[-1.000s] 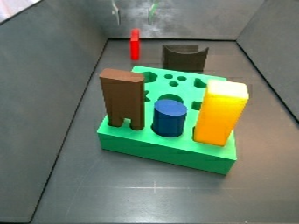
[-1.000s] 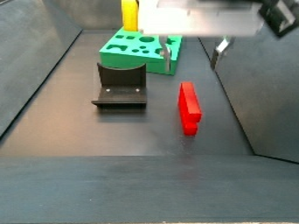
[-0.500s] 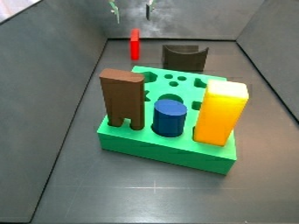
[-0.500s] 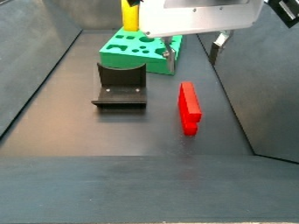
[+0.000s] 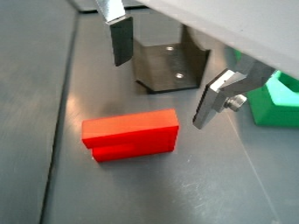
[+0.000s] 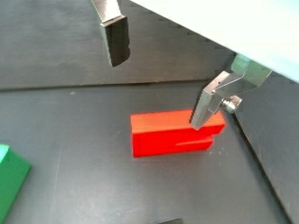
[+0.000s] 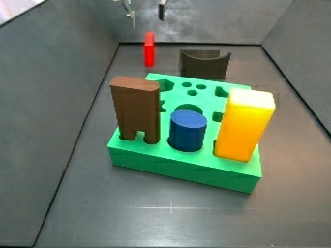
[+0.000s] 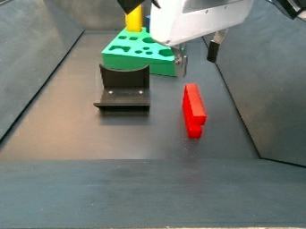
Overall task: Pick up the double-square object. Move up. Rotate the double-square object. Place the double-square object on the fixture. Regrasp the double-square object. Move to above the board. Insert the double-square object.
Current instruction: Rotate the double-square object.
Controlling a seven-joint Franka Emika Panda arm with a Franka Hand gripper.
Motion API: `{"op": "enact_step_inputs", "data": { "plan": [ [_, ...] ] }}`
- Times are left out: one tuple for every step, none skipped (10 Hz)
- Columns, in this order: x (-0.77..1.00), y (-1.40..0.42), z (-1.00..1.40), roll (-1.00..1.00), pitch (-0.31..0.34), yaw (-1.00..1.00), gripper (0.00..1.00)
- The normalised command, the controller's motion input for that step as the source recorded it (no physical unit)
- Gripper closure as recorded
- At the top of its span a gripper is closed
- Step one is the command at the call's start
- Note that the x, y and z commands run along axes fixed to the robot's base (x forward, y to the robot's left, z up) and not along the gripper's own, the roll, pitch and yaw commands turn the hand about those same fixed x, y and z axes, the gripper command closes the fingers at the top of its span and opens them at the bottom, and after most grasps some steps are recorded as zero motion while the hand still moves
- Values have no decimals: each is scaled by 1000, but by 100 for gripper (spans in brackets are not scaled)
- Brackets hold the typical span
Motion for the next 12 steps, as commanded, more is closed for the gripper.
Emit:
{"op": "enact_step_inputs", "data": {
  "plan": [
    [39, 7, -36, 3, -3, 1000, 0],
    [39, 7, -36, 3, -3, 1000, 0],
    [39, 7, -36, 3, -4, 1000, 0],
    [39, 7, -36, 3, -4, 1000, 0],
    [39, 7, -35, 3, -4, 1000, 0],
    [39, 7, -35, 3, -4, 1000, 0],
    [39, 6, -35, 3, -4, 1000, 0],
    [40, 6, -35, 4, -4, 1000, 0],
    [40, 6, -35, 4, -4, 1000, 0],
    [40, 6, -35, 4, -5, 1000, 0],
    [40, 6, -35, 4, -5, 1000, 0],
    [40, 6, -35, 4, -5, 1000, 0]
  ]
}}
